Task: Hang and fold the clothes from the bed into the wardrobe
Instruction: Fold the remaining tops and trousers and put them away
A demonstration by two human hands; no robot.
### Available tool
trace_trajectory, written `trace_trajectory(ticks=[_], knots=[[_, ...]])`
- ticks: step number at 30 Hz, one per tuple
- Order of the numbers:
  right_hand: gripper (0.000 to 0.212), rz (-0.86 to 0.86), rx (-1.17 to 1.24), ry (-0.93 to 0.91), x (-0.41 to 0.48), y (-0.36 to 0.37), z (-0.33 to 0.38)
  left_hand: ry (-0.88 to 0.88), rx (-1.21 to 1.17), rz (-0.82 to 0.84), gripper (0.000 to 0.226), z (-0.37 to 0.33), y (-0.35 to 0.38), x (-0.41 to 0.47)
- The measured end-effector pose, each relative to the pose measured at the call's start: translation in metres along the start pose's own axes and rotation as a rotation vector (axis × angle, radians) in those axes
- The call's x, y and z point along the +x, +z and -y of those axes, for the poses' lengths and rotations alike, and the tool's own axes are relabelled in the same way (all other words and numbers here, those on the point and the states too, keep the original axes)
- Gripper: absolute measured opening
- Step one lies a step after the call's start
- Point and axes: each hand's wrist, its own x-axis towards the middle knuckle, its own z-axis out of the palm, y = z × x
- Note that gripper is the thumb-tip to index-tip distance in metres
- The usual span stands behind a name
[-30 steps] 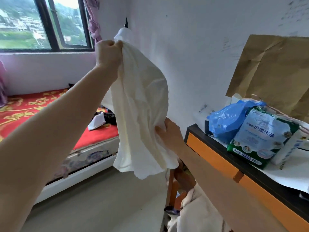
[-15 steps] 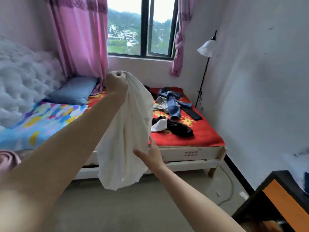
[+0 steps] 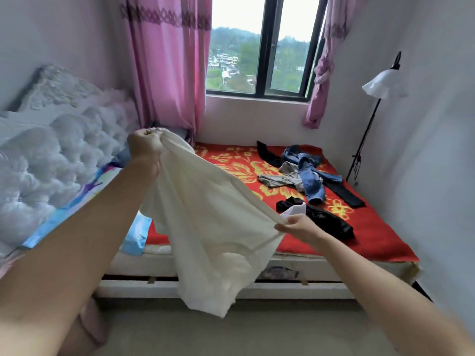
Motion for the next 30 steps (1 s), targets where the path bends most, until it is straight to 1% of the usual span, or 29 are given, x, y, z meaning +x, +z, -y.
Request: trace_trajectory(ticks=[2, 6, 8, 11, 14, 16, 18, 19, 21, 23, 24, 26, 28, 29, 30], knots=[[0.027, -0.099, 0.063, -0.018, 0.013, -0.023, 0.015, -0.027, 0.011, -0.015, 0.014, 0.022, -0.013, 0.014], [0.019, -0.181, 0.503, 0.025, 0.038, -0.059, 0.052, -0.134, 0.011, -0.031, 0.028, 0.068, -0.029, 0.038], [0.018, -0.256, 0.601, -0.003, 0.056, -0.072, 0.074, -0.197, 0.028, -0.07, 0.03, 0.089, -0.035, 0.046], [0.025, -0.341, 0.571, -0.115, 0.087, -0.086, 0.106, -0.263, 0.102, -0.126, 0.03, 0.121, -0.04, 0.054], [0.037, -0.367, 0.524, -0.199, 0.123, -0.095, 0.139, -0.32, 0.165, -0.218, 0.032, 0.141, -0.039, 0.067], [0.036, -0.343, 0.501, -0.228, 0.144, -0.095, 0.16, -0.38, 0.22, -0.285, 0.027, 0.15, -0.035, 0.075], [0.032, -0.297, 0.476, -0.262, 0.163, -0.092, 0.18, -0.421, 0.292, -0.302, 0.006, 0.156, -0.026, 0.086], [0.029, -0.279, 0.472, -0.278, 0.175, -0.092, 0.192, -0.427, 0.327, -0.294, 0.012, 0.158, -0.017, 0.095], [0.03, -0.29, 0.475, -0.312, 0.192, -0.088, 0.214, -0.371, 0.446, -0.22, 0.03, 0.158, 0.001, 0.103], [0.035, -0.301, 0.526, -0.34, 0.209, -0.084, 0.234, -0.246, 0.558, -0.095, 0.036, 0.153, 0.028, 0.1], [0.035, -0.292, 0.567, -0.346, 0.216, -0.08, 0.24, -0.175, 0.549, -0.016, 0.039, 0.15, 0.043, 0.094], [0.034, -0.247, 0.628, -0.355, 0.232, -0.074, 0.25, -0.063, 0.376, 0.147, 0.049, 0.148, 0.074, 0.08], [0.033, -0.22, 0.666, -0.372, 0.241, -0.069, 0.255, 0.023, 0.238, 0.274, 0.079, 0.154, 0.097, 0.065], [0.034, -0.212, 0.69, -0.382, 0.248, -0.068, 0.256, 0.061, 0.196, 0.319, 0.087, 0.16, 0.109, 0.058], [0.034, -0.21, 0.711, -0.389, 0.257, -0.07, 0.258, 0.087, 0.18, 0.358, 0.089, 0.17, 0.123, 0.052]])
